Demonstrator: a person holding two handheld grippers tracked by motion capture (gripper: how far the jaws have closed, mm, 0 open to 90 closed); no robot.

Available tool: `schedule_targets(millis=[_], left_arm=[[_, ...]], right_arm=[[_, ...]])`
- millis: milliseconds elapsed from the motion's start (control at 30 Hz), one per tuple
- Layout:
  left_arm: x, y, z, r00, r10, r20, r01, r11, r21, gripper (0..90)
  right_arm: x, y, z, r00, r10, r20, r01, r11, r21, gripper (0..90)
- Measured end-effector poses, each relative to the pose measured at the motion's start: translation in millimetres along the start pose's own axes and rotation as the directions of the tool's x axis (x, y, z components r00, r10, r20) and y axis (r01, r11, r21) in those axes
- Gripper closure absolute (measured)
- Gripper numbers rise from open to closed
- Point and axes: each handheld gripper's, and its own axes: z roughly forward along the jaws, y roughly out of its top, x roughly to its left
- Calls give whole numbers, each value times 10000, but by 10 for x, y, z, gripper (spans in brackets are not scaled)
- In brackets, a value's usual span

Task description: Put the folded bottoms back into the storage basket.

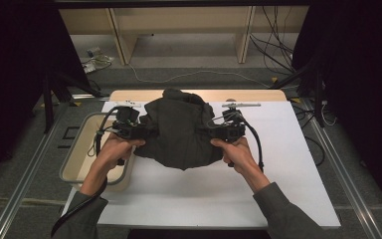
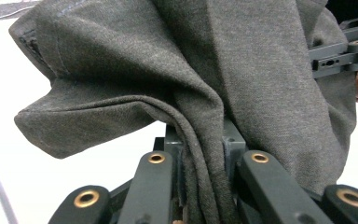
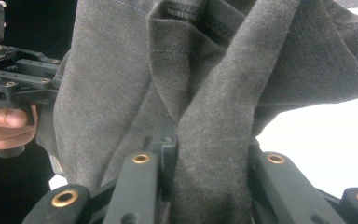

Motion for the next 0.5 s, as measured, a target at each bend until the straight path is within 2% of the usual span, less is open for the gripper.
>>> schedule_targets(millis=[500], left_arm=[[286, -1, -329, 9985, -323, -434, 307, 9988, -373, 788]], right_arm=[[296, 230, 343, 9993, -323, -166, 326, 9993, 176, 708]])
